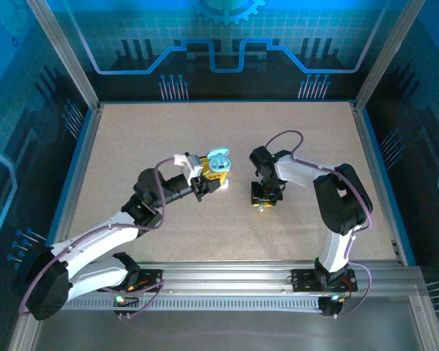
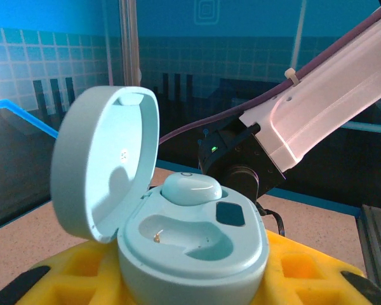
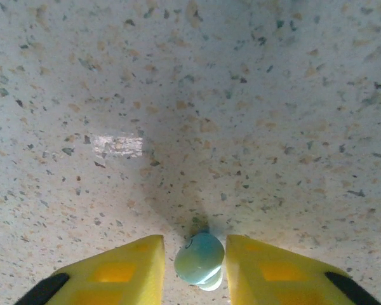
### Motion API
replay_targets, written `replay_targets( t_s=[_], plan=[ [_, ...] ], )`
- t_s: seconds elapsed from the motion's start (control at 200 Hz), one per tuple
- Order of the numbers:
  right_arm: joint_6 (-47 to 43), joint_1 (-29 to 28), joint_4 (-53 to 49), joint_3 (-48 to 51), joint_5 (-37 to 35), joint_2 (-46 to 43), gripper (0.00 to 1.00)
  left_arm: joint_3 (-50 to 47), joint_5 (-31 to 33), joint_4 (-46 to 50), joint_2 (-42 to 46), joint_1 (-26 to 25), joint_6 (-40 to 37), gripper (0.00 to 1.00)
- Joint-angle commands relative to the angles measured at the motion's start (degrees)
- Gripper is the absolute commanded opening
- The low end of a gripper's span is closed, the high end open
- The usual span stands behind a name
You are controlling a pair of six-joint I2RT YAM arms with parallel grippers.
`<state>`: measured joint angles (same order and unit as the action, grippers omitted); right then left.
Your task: Insert wireless bluetooth earbuds into charging case
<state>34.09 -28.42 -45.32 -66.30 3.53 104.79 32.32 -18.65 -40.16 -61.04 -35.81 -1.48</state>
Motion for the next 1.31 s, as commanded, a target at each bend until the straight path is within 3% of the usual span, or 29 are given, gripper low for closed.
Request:
replay_targets(
  t_s=[0.0, 0.815, 0.921, 1.051, 1.301],
  plan=[
    [0.15, -0.04, -0.28, -0.05, 0.51, 1.05, 0.3, 0.48, 0.64, -1.73, 0.26, -0.38, -0.12, 0.37],
    [-1.92, -1.35, -1.98, -2.23, -2.21, 3.31, 0.28, 0.55, 0.46, -1.77, 0.36, -0.37, 0.22, 0.36],
    [-2.35, -1.37, -2.04, -2.49, -1.68, 3.03, 0.22, 0.56, 0.55, -1.76, 0.32, -0.37, 0.23, 0.36],
    [-3.04, -1.28, -2.66, -2.75, -1.31, 1.01, 0.17, 0.56, 0.64, -1.6, 0.13, -0.39, 0.07, 0.37],
    [-4.14, -0.07, -4.39, -3.29, 0.68, -6.84, 0.17, 0.73, 0.81, -2.02, -1.05, -0.32, -0.02, 0.36]
  ],
)
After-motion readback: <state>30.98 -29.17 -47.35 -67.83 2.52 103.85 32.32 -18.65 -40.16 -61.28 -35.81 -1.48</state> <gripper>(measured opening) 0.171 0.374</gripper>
